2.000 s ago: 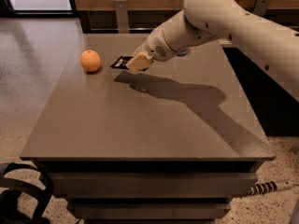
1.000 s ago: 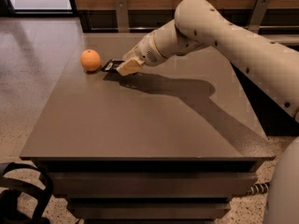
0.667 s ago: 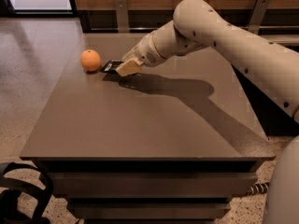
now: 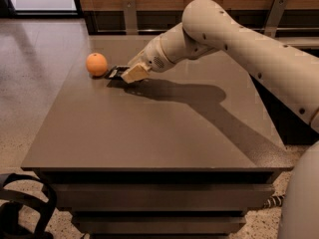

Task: Move rxbar chocolate near orange

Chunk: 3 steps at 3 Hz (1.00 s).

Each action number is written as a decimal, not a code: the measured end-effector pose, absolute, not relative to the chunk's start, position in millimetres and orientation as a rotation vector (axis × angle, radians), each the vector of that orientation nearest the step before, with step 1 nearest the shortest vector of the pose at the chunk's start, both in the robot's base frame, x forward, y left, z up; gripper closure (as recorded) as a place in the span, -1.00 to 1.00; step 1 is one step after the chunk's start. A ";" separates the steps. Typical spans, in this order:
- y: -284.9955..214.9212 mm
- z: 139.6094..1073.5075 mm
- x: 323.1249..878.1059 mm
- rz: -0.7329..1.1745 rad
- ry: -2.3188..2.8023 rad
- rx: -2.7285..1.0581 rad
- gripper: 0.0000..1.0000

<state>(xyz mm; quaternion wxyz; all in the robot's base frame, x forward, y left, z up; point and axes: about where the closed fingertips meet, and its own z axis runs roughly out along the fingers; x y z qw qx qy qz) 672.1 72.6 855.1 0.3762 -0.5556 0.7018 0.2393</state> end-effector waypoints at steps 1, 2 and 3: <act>74.9 853.7 671.5 0.616 1.795 -1.425 -0.77; 76.8 852.6 671.0 0.619 1.795 -1.428 -1.00; 76.9 852.5 671.0 0.619 1.795 -1.428 -1.00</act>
Offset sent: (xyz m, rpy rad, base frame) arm -0.0005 0.0018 -0.0011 -0.0001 0.0019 0.0031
